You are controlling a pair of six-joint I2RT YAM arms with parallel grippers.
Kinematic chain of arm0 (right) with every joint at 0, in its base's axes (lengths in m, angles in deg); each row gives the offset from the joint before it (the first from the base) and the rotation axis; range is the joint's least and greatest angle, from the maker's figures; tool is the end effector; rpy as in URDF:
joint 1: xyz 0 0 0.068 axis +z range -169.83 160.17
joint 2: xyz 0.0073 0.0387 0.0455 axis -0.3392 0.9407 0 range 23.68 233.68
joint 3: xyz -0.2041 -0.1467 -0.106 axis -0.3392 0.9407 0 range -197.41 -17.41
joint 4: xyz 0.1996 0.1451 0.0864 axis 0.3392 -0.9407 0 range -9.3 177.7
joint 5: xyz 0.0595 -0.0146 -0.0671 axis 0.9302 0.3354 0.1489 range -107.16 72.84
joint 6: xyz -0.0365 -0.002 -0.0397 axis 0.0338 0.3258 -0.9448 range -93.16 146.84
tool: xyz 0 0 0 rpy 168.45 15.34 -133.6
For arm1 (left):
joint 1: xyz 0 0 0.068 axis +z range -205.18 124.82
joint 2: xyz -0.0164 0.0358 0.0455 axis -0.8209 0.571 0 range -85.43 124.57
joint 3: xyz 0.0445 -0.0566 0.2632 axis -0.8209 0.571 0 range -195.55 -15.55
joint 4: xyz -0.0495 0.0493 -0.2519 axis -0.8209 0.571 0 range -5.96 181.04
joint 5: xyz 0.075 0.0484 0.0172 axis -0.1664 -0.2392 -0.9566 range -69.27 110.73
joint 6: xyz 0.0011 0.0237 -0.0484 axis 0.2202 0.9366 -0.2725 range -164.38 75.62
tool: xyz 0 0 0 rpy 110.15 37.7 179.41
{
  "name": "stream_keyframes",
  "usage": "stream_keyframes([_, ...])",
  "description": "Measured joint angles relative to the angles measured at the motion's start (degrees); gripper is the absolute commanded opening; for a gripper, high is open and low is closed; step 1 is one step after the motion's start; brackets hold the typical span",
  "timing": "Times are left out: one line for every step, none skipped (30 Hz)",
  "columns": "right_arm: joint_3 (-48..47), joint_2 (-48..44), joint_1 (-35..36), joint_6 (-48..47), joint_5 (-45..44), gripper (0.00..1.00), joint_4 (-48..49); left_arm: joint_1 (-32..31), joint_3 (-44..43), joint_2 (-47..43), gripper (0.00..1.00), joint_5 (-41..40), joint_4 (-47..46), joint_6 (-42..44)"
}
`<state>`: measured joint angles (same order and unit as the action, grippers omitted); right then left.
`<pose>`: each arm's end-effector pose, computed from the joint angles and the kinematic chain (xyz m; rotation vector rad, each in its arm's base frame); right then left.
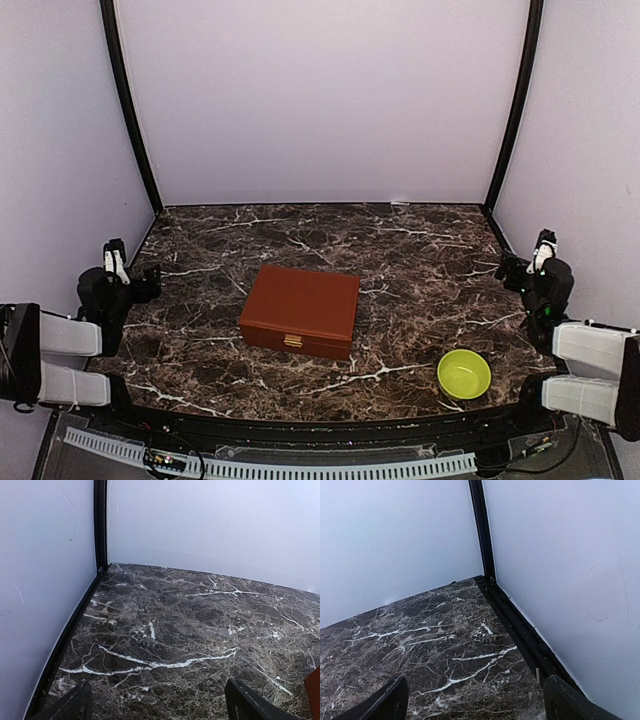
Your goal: Organize the mixed jewelry
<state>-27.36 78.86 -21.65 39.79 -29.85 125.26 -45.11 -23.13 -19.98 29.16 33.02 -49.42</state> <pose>0.1918 -0.0139 0.1839 0.3810 1.6585 -0.0438 0.1977 0.0297 0.1651 -0.1123 1.6856 -0.0585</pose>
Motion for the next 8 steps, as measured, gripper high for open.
stream_keyframes([0.0, 0.3, 0.0, -0.3, -0.2, 0.94, 0.8, 0.0, 0.0, 0.4, 0.94, -0.2, -1.0, 0.0])
stream_keyframes([0.0, 0.5, 0.0, -0.4, -0.2, 0.94, 1.5, 0.0, 0.0, 0.7, 0.94, -0.4, -1.5, 0.0])
stream_keyframes([0.0, 0.9, 0.0, -0.5, -0.2, 0.94, 2.3, 0.0, 0.0, 1.0, 0.94, -0.5, -1.9, 0.0])
stream_keyframes([0.0, 1.3, 0.0, -0.5, -0.2, 0.94, 2.8, 0.0, 0.0, 1.4, 0.94, -0.5, -2.2, 0.0])
stream_keyframes([0.0, 1.5, 0.0, -0.5, -0.2, 0.94, 3.0, 0.0, 0.0, 1.6, 0.94, -0.4, -2.4, 0.1])
stream_keyframes([0.0, 1.7, 0.0, -0.6, -0.2, 0.94, 3.2, 0.0, 0.0, 1.8, 0.94, -0.3, -2.7, 0.2])
stream_keyframes([0.0, 1.8, 0.0, -0.6, -0.2, 0.94, 3.4, 0.0, 0.0, 1.9, 0.94, -0.2, -3.0, 0.3])
stream_keyframes([0.0, 1.9, 0.0, -0.7, -0.2, 0.94, 3.5, 0.0, 0.0, 2.0, 0.95, -0.1, -3.3, 0.3])
